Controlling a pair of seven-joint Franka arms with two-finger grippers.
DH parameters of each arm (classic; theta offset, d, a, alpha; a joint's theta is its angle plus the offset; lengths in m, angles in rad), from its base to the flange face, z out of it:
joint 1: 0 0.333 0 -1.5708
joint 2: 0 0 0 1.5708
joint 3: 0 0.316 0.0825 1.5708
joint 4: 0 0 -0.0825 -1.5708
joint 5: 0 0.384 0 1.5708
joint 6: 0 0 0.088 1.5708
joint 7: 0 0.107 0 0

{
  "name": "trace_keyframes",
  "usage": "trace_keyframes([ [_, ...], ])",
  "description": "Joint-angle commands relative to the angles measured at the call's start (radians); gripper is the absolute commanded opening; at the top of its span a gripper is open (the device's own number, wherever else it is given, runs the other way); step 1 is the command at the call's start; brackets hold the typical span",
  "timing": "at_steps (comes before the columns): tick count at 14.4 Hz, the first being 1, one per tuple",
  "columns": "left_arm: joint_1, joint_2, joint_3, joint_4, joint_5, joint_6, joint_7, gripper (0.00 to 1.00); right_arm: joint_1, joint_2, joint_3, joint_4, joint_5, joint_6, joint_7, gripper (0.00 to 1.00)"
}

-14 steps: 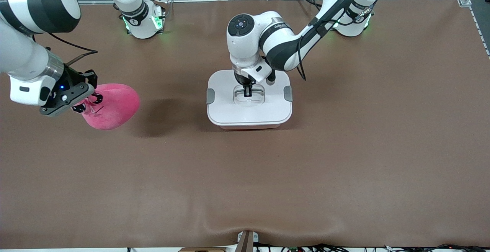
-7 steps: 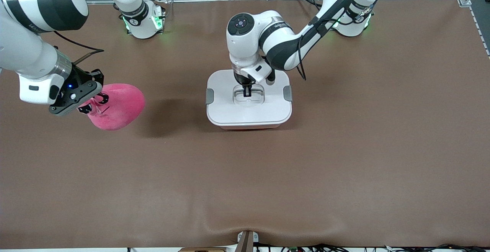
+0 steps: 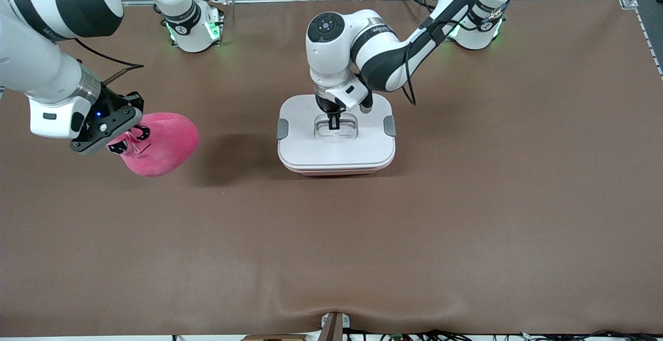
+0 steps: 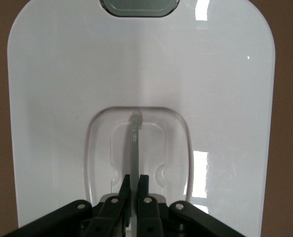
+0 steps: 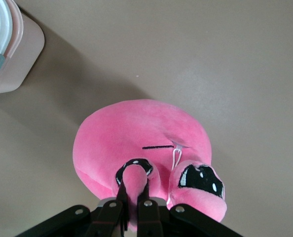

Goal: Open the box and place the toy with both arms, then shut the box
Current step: 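Lift the lid off with the left gripper while the right gripper carries the toy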

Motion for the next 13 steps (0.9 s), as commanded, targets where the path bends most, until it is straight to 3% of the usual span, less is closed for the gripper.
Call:
trace_keyframes([
  [1, -0.010, -0.028, -0.003, 0.010, 0.027, -0.034, -0.025, 0.00, 0.003, -0.018, 0.003, 0.000, 0.003, -0.003, -0.013, 0.00],
  [5, -0.001, -0.035, -0.035, 0.029, 0.021, -0.074, -0.008, 0.00, 0.015, -0.018, 0.010, 0.000, 0.002, 0.003, -0.011, 0.00],
  [13, 0.074, -0.106, -0.040, 0.030, -0.020, -0.155, 0.197, 0.00, 0.020, -0.016, 0.143, -0.002, 0.003, 0.087, -0.014, 0.00],
])
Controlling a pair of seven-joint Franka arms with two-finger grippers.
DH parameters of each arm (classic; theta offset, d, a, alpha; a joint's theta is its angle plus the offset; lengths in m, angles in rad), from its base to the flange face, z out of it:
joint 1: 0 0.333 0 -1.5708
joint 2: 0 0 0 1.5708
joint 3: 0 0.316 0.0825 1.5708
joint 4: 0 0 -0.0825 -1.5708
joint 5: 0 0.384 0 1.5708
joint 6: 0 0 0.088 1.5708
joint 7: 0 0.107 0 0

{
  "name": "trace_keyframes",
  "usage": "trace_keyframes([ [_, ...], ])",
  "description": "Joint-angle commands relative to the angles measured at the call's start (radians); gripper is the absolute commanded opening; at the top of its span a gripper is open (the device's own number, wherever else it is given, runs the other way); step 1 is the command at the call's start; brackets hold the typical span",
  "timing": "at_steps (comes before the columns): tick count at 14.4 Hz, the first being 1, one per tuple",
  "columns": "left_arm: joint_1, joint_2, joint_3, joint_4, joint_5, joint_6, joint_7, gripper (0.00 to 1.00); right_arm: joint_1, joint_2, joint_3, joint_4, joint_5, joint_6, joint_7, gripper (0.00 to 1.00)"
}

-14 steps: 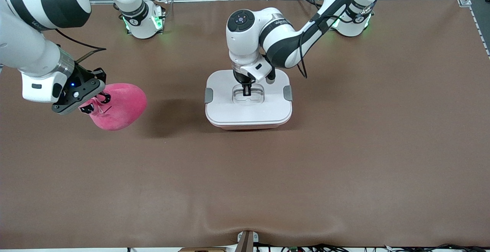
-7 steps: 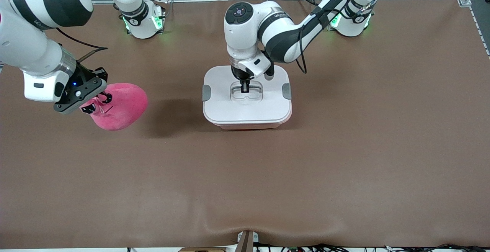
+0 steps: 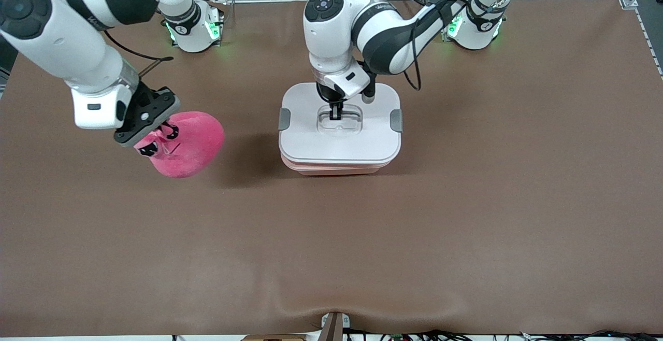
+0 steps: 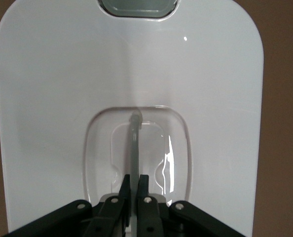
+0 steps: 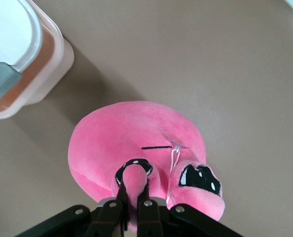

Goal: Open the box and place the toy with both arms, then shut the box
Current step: 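Lift the lid off with the left gripper while the right gripper carries the toy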

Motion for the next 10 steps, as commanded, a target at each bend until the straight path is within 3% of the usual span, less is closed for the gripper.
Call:
trace_keyframes([
  [1, 0.056, -0.057, -0.008, -0.004, -0.043, -0.037, 0.135, 0.00, -0.002, -0.016, 0.043, -0.002, 0.003, 0.015, -0.014, 0.00],
  [10, 0.225, -0.106, -0.005, 0.041, -0.199, -0.168, 0.659, 0.00, 0.029, 0.004, 0.216, -0.020, 0.003, 0.230, -0.299, 0.00],
])
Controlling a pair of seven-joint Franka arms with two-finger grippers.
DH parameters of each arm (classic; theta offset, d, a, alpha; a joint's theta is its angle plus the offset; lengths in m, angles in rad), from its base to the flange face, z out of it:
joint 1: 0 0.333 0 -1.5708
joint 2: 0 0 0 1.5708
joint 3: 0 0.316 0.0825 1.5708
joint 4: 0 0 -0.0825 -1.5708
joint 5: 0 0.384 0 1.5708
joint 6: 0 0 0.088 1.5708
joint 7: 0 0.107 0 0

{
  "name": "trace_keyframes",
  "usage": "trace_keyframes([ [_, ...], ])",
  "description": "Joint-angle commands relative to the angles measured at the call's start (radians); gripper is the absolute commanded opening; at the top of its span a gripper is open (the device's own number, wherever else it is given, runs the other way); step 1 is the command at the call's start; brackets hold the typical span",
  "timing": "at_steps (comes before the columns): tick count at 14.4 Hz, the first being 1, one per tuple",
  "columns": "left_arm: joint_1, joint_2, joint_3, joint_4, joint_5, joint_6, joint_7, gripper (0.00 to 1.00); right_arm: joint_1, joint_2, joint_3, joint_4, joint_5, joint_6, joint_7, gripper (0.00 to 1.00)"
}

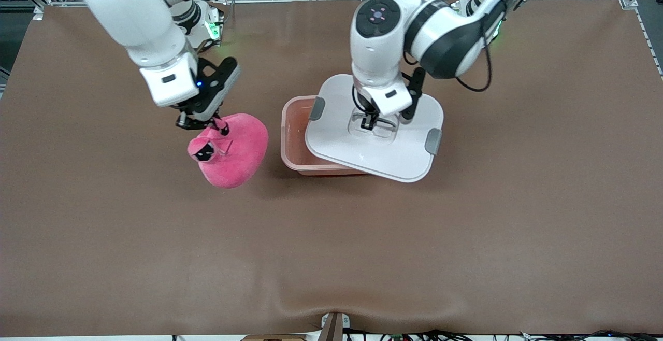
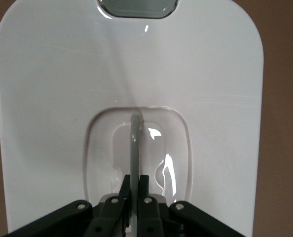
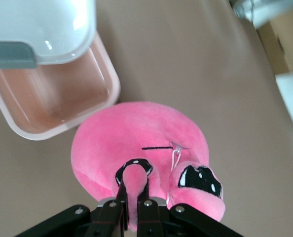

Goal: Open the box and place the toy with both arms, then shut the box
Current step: 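Lift the lid off with the left gripper while the right gripper carries the toy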

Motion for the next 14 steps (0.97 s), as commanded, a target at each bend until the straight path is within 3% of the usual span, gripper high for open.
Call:
trace_keyframes([
  [1, 0.070, -0.013, -0.008, 0.024, -0.036, -0.057, 0.166, 0.00, 0.017, 0.004, 0.040, -0.010, 0.003, 0.065, -0.129, 0.00],
  [4, 0.150, -0.009, -0.003, 0.051, -0.143, -0.102, 0.358, 0.00, 0.026, 0.016, 0.065, -0.023, 0.005, 0.132, -0.296, 0.00],
  [7, 0.199, -0.006, 0.000, 0.051, -0.145, -0.163, 0.508, 0.00, 0.032, 0.025, 0.108, -0.082, 0.015, 0.224, -0.388, 0.00],
  [14, 0.274, 0.043, 0.001, 0.042, -0.135, -0.212, 0.737, 0.00, 0.034, 0.021, 0.165, -0.146, 0.015, 0.226, -0.447, 0.00],
])
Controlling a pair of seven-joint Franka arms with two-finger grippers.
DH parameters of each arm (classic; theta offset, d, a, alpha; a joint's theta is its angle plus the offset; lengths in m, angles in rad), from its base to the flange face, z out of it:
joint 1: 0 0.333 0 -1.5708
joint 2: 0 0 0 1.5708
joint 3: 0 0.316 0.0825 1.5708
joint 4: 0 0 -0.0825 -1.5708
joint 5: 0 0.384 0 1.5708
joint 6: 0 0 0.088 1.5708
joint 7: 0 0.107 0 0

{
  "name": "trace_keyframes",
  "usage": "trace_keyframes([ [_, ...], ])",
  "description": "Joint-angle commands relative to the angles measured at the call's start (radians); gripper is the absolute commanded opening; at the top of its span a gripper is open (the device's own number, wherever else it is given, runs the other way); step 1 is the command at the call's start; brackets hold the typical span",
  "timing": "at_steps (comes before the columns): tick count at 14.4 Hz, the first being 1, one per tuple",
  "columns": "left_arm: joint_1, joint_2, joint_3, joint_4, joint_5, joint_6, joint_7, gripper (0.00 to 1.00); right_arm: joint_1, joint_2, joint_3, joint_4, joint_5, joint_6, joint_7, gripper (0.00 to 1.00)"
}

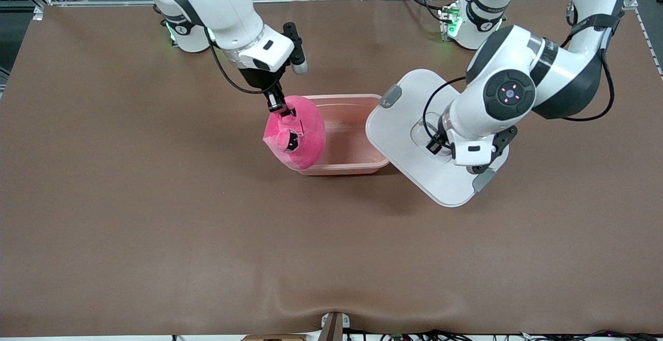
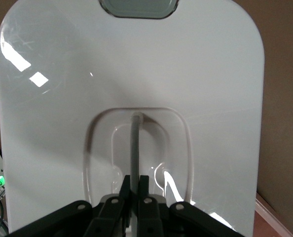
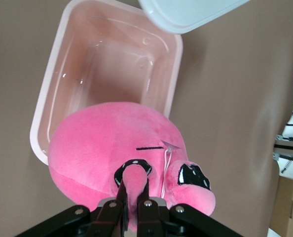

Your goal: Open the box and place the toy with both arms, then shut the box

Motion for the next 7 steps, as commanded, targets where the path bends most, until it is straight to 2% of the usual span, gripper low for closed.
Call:
trace_keyframes([
  [1, 0.016, 0.027, -0.005, 0.007, -0.009, -0.018, 0.046, 0.00, -0.004, -0.018, 0.012, -0.036, 0.013, 0.007, -0.027, 0.00],
  [7, 0.007, 0.029, -0.014, 0.009, -0.020, -0.037, 0.064, 0.00, -0.003, -0.018, 0.043, -0.059, 0.012, 0.009, -0.033, 0.00],
])
